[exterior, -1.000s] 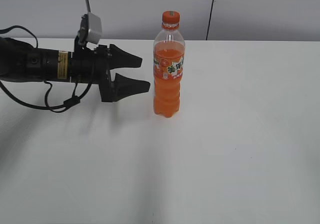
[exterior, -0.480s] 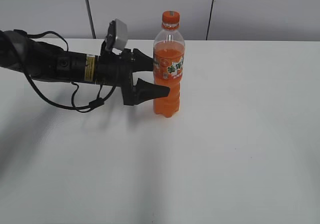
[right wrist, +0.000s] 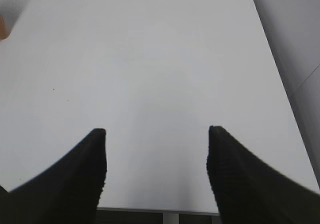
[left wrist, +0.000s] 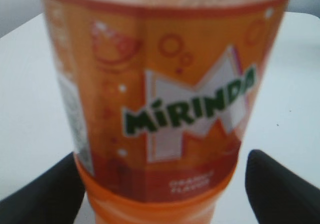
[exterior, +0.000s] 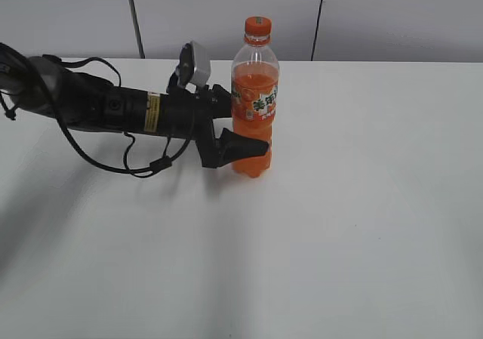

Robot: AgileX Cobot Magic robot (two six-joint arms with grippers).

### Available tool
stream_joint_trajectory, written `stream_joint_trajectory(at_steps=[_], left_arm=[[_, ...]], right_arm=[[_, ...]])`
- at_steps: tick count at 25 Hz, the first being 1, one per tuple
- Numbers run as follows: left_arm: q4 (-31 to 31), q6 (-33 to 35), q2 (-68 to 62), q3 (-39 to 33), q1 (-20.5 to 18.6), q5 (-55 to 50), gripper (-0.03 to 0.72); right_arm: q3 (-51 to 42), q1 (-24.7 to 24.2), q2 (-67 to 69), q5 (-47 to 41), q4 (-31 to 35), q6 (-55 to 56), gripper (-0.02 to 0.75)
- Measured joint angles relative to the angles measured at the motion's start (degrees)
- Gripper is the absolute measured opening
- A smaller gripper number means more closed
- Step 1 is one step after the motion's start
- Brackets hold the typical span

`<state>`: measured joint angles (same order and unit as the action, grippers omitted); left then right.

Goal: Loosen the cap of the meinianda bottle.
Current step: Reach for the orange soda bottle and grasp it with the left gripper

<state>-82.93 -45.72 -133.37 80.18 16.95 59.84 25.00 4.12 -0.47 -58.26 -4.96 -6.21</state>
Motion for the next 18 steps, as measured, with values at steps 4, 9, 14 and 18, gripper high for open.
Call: stream_joint_trajectory(at_steps=[4,9,14,18], left_arm=[[0.4,-0.2,0.0,0.0,0.3,-0.2,0.557],[1.1,-0.2,0.0,0.1,0.3,-0.8,0.407],[1.1,-0.2,0.0,0.1,0.3,-0.8,0.405],[1.0,-0.2,0.0,0.1,0.3,-0.8,0.405]], right_arm=[[0.1,0.0,0.0,0.0,0.0,0.0,0.476],[4.5,0.0,6.1,-0.1,0.2,0.0,0.459],[13.5,0.0,19.5,0.0,-0.2,-0.1,0.438],[22.6,0.0,32.3,-1.1,-0.4,-0.1,0.437]])
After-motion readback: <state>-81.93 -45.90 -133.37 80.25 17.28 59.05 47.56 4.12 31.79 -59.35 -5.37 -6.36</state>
